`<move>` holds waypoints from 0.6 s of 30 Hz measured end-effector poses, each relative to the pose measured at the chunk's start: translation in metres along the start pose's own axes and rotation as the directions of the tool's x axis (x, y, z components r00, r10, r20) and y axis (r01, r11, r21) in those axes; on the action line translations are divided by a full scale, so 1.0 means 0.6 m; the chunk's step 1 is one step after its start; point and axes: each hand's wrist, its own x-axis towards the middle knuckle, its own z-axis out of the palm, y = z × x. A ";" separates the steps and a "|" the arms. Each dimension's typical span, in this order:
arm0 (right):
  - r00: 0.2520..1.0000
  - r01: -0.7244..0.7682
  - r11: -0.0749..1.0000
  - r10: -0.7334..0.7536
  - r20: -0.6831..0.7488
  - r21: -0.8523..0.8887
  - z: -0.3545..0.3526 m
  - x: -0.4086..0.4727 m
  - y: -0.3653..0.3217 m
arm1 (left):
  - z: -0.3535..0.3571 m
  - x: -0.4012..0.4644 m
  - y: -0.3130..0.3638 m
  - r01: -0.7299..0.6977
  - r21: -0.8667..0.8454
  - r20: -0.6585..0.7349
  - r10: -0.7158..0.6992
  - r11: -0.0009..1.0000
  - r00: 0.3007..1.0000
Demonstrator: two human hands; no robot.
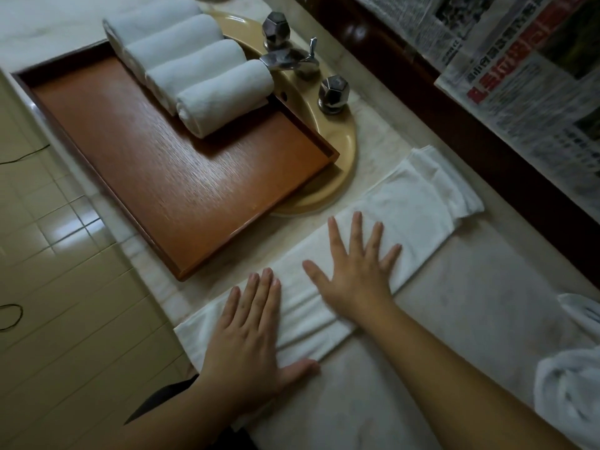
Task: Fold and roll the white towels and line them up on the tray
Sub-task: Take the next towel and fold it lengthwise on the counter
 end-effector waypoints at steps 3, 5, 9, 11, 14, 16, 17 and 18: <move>0.999 -0.024 1.000 0.025 -0.027 0.012 -0.018 0.038 0.043 | -0.001 0.007 0.006 -0.006 0.020 0.015 0.006 1.000 1.000; 0.999 -0.024 1.000 0.024 -0.023 -0.009 -0.028 0.059 0.065 | -0.001 0.013 0.009 -0.016 0.030 0.028 0.015 0.999 0.999; 1.000 -0.025 1.000 0.025 -0.004 0.007 -0.052 0.091 0.101 | 0.000 0.029 0.015 -0.029 0.025 0.031 0.029 0.999 0.999; 0.999 -0.028 1.000 0.028 0.017 0.006 -0.059 0.098 0.109 | 0.000 0.036 0.017 -0.029 0.023 0.057 0.028 0.999 0.998; 0.997 -0.063 0.998 0.061 0.036 0.032 -0.062 0.090 0.103 | -0.012 0.039 0.015 -0.056 0.017 0.076 0.055 0.998 0.996; 0.993 -0.108 0.984 0.114 -0.030 0.142 -0.063 0.061 0.083 | -0.027 0.034 0.006 -0.080 -0.020 0.081 0.082 0.997 0.993; 0.987 -0.107 0.967 0.130 -0.090 0.230 -0.061 0.039 0.069 | -0.032 0.031 -0.002 -0.091 -0.031 0.059 0.093 0.995 0.994; 0.979 -0.083 0.940 0.138 -0.149 0.330 -0.054 0.012 0.050 | -0.035 0.027 -0.013 -0.099 -0.026 0.037 0.100 0.995 0.994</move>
